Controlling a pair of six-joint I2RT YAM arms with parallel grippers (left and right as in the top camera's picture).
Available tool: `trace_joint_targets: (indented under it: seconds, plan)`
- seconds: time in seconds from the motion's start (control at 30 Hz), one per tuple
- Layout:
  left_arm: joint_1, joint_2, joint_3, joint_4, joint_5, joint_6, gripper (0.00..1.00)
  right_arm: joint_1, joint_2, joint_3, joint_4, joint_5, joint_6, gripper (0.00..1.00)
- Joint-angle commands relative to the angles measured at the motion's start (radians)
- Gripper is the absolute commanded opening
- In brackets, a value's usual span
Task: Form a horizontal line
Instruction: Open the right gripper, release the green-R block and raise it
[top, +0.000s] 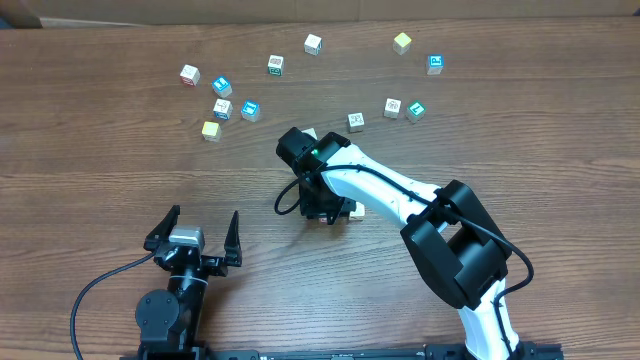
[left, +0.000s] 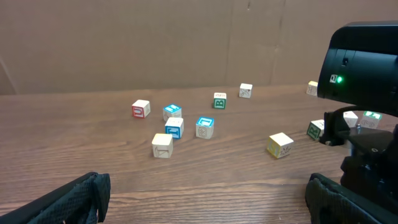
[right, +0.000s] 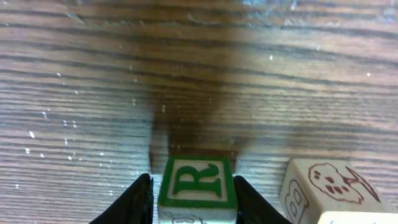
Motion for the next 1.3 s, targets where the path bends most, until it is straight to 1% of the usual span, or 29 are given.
trace_joint_targets:
  seconds: [0.0, 0.37, 0.47, 1.27]
  plan:
    - [0.007, -0.01, -0.003, -0.002, -0.004, 0.022, 1.0, 0.002, -0.023, -0.01, 0.014, 0.012, -0.001, 0.38]
    - [0.007, -0.01, -0.003, -0.002, -0.004, 0.023, 1.0, 0.002, -0.023, -0.01, 0.036, 0.032, 0.0, 0.38]
    - [0.007, -0.01, -0.003, -0.002, -0.004, 0.023, 1.0, 0.001, -0.023, -0.01, 0.036, 0.032, 0.0, 0.31]
    - [0.007, -0.01, -0.003, -0.002, -0.004, 0.023, 1.0, -0.022, -0.023, 0.006, 0.008, 0.056, -0.003, 0.31]
